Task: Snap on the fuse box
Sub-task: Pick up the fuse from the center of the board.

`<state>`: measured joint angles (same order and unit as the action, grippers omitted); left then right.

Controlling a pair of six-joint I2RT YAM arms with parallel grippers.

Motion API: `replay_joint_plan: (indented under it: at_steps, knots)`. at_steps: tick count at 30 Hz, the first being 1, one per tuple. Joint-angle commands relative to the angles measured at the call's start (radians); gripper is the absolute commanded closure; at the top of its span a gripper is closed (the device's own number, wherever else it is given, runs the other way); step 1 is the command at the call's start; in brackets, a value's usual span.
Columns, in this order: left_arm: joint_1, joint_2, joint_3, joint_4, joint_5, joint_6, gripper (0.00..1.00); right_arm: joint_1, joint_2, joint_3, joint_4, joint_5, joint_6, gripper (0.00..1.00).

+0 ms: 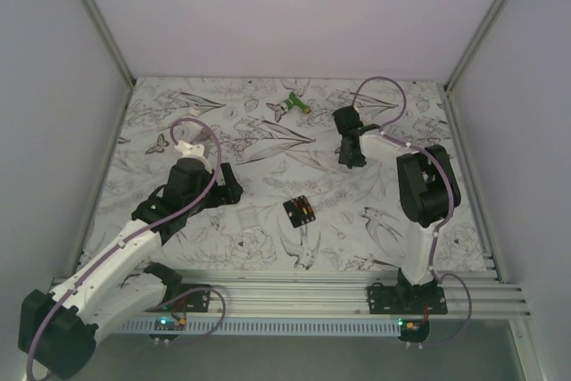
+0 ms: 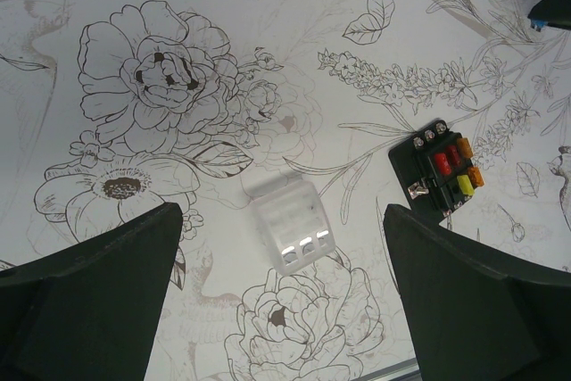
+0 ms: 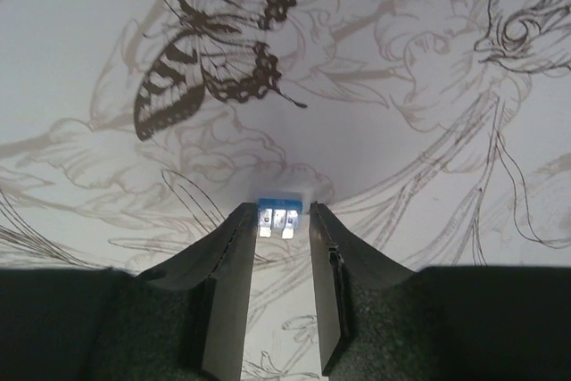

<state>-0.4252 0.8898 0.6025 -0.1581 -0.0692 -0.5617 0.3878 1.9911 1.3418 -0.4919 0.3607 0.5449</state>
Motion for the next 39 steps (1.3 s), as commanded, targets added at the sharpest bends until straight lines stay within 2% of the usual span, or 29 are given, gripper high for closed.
replay_joint_plan:
  at_steps: [1, 8, 17, 24, 39]
  knots:
    - [0.006, -0.011, -0.014, -0.017, 0.011, -0.006, 0.0, 0.006, -0.026, -0.066, -0.05, -0.01, -0.053, 0.62]
    - [0.006, -0.011, -0.012, -0.017, 0.011, -0.007, 0.0, 0.005, -0.043, -0.078, -0.049, -0.006, -0.089, 0.6]
    - [0.006, -0.009, -0.014, -0.017, 0.008, -0.006, 0.0, -0.015, -0.02, -0.029, -0.017, -0.102, -0.256, 0.59]
    - [0.006, -0.009, -0.013, -0.016, 0.009, -0.006, 0.0, -0.049, 0.001, -0.027, -0.044, -0.214, -0.27, 0.62]
    - [0.006, -0.009, -0.014, -0.017, 0.012, -0.007, 0.0, -0.091, 0.026, -0.033, -0.017, -0.239, -0.314, 0.63]
